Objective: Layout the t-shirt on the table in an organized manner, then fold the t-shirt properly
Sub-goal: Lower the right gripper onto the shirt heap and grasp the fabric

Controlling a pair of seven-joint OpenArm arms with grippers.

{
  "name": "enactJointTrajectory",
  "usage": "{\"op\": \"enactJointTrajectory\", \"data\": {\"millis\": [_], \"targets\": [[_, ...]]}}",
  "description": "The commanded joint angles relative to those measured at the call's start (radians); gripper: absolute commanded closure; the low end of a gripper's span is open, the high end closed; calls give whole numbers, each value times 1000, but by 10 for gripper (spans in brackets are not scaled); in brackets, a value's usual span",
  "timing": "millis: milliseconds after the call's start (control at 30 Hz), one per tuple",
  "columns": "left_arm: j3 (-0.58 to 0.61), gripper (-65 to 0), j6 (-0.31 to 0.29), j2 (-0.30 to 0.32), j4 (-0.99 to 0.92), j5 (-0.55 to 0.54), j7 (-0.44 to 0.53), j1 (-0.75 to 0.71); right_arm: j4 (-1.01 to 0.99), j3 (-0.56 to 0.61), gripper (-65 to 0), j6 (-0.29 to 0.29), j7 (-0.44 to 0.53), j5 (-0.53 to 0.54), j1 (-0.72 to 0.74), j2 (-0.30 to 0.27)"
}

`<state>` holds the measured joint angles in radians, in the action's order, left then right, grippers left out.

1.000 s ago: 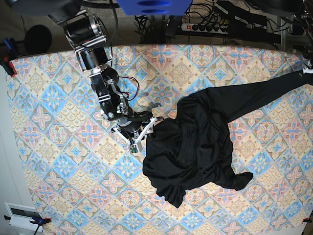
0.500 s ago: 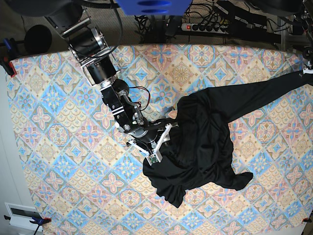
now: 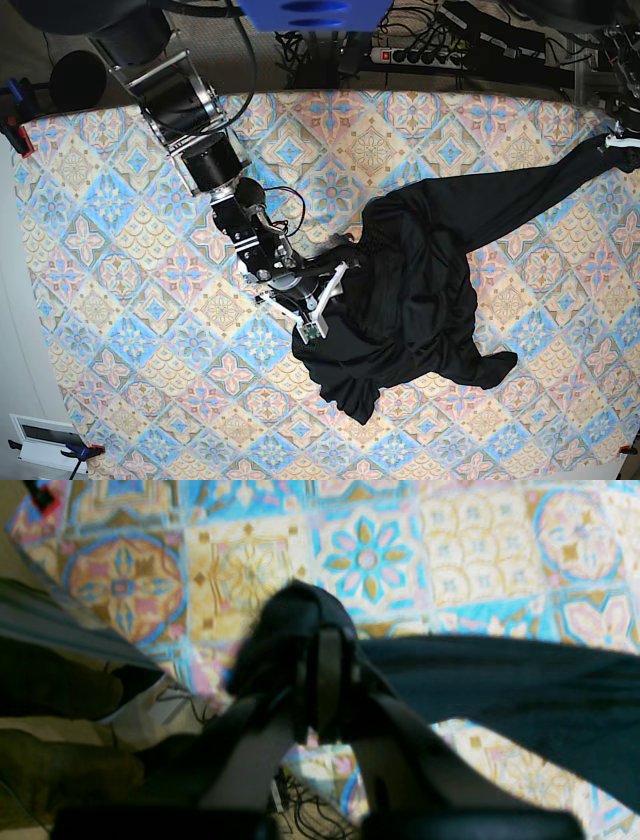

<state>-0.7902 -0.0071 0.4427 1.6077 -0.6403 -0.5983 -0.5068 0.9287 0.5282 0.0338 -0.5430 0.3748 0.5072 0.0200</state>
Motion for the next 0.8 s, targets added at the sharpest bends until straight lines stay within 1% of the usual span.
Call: {"op": "enactJointTrajectory", "data": {"millis": [0, 233, 433, 600, 667, 767], "targets": [[-8, 0, 0, 23, 16, -2, 22, -3, 17, -3, -243, 7, 30, 8, 40, 10], [-8, 0, 0, 23, 16, -2, 22, -3, 39, -1, -243, 7, 31, 8, 37, 10], [-8, 0, 0, 23, 13, -2, 22, -3, 138, -1, -244, 7, 27, 8, 34, 10], [-8, 0, 0, 23, 13, -3, 22, -3, 135, -1, -245, 8, 25, 8, 34, 10], [-8, 0, 0, 23, 13, -3, 22, -3, 132, 8, -266, 8, 24, 8, 34, 10], [-8, 0, 0, 23, 13, -5, 21, -3, 132, 82, -315, 8, 24, 8, 34, 10]]}}
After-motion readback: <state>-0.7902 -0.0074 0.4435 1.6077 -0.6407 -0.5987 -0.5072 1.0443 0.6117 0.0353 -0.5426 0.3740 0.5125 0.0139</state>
